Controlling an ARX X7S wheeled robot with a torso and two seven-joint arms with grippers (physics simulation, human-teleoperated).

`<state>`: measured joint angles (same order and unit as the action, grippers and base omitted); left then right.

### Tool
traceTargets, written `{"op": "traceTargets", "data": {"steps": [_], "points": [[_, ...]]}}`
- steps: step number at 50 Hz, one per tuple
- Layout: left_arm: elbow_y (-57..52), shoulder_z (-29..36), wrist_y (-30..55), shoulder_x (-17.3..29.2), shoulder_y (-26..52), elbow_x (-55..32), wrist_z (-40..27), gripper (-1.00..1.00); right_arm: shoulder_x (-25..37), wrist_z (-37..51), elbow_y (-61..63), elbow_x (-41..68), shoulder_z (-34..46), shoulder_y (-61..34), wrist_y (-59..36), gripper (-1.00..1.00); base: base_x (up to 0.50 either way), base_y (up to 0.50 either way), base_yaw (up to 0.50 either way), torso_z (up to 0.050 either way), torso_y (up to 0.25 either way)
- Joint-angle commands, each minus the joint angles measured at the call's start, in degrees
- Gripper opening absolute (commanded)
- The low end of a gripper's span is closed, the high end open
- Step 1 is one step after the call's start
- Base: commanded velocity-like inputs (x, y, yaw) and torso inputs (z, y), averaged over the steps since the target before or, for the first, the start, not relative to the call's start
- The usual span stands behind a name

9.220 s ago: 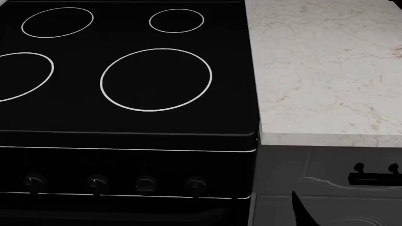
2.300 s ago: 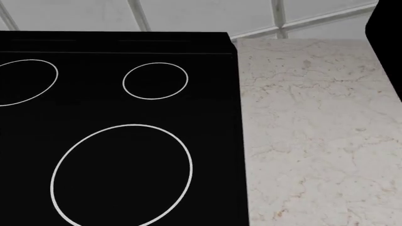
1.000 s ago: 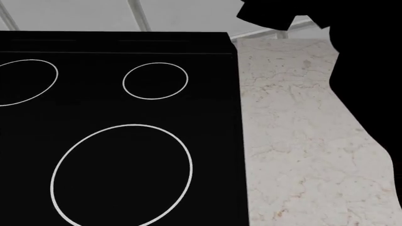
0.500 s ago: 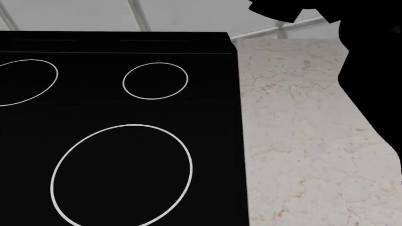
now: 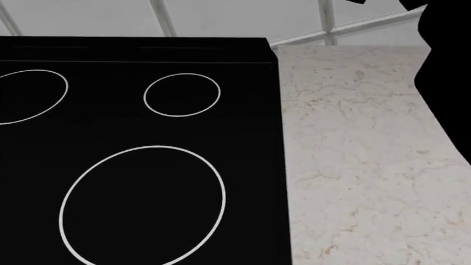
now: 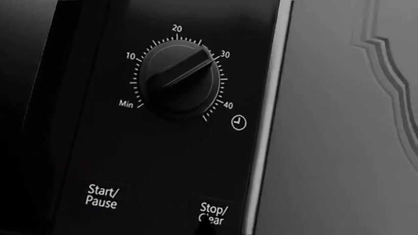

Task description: Press the stop button on the microwave

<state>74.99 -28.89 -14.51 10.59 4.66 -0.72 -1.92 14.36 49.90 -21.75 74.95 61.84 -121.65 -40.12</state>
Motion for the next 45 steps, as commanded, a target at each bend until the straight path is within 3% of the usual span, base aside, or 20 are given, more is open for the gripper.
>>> {"op": "traceTargets", "data": {"steps": [1,17,45], "points": [[0.0,0.0,0.0,0.0,0.0,0.0,0.0,1.0,0.54,-1.21,-2.05,-1.74,0.62,0.1,0.59,-1.0,0.0,0.0,0.0,0.0,0.0],[0.0,0.0,0.0,0.0,0.0,0.0,0.0,1.0,-3.25,-9.44,-14.14,-7.24,3.03,3.11,6.94,-1.0,0.0,0.0,0.0,0.0,0.0],[0.0,0.0,0.0,0.0,0.0,0.0,0.0,1.0,-5.23,-14.15,-20.09,-10.11,4.45,5.52,10.57,-1.0,0.01,0.0,0.0,0.001,0.0]]}}
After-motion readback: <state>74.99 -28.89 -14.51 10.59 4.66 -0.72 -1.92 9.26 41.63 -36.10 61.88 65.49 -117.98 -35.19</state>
